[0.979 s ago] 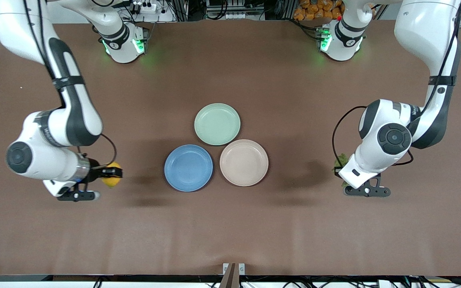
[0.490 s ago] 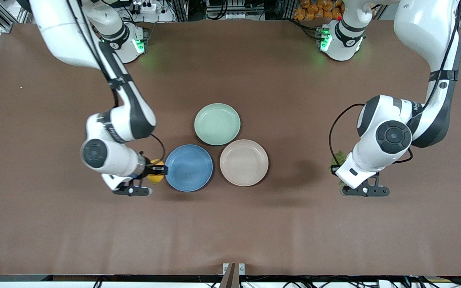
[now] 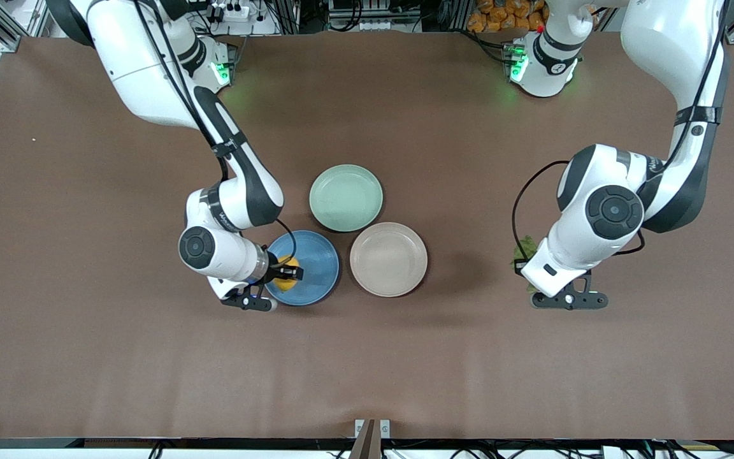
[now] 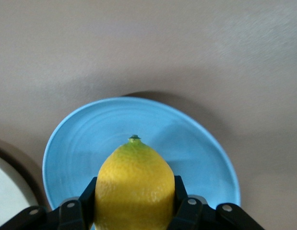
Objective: Place lemon and lettuce in plates
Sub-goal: 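Carry the lemon onto the blue plate with the right gripper, then open the right gripper and withdraw it while the left gripper carries lettuce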
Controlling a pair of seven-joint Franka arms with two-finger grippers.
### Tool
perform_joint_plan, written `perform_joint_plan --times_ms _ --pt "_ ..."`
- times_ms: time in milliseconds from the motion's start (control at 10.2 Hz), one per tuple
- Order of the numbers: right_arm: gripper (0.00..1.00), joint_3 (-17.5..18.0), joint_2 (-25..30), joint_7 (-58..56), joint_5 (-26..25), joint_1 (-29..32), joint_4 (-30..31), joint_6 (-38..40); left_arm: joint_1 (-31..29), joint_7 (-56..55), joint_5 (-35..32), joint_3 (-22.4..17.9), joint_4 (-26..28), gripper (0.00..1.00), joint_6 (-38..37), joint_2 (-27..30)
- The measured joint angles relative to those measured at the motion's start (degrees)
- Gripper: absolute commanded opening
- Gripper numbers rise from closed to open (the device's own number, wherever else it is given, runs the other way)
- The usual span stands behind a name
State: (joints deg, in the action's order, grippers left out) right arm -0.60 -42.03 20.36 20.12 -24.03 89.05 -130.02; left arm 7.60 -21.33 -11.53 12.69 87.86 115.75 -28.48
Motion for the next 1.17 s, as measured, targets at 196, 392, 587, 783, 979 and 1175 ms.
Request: perform_joint_plan --times_ms 196,392,587,783,979,1175 --pt "0.99 0.01 -0.58 0.18 0.24 -0.37 0.01 0.04 0.54 -1.12 0.04 0.44 -0.51 0.00 -0.35 0.01" --pt "1.00 0.01 -1.23 0.15 0.25 -0.49 0.00 0.02 1.22 -1.55 0.08 0.63 -0.62 0.00 -1.17 0.00" --pt "1.00 -0.09 -1.21 0.14 0.24 -0.58 -0.63 -0.02 1.51 -2.81 0.19 1.12 -0.64 0.00 -1.49 0.00" --pt "1.00 -1.88 0.12 0.14 0.23 -0.52 -1.92 2.31 1.80 -4.56 0.21 1.95 -0.68 0.00 -1.69 0.01" --pt "1.00 -7.15 3.95 -0.23 -1.83 -0.24 -2.75 8.34 2.38 -5.20 0.58 2.07 -0.89 0.00 -1.71 0.01" --pt "1.00 -11.65 9.87 -0.27 -7.80 0.84 -3.14 13.72 3.56 -6.80 0.89 2.12 -0.95 0.00 -1.76 -0.01"
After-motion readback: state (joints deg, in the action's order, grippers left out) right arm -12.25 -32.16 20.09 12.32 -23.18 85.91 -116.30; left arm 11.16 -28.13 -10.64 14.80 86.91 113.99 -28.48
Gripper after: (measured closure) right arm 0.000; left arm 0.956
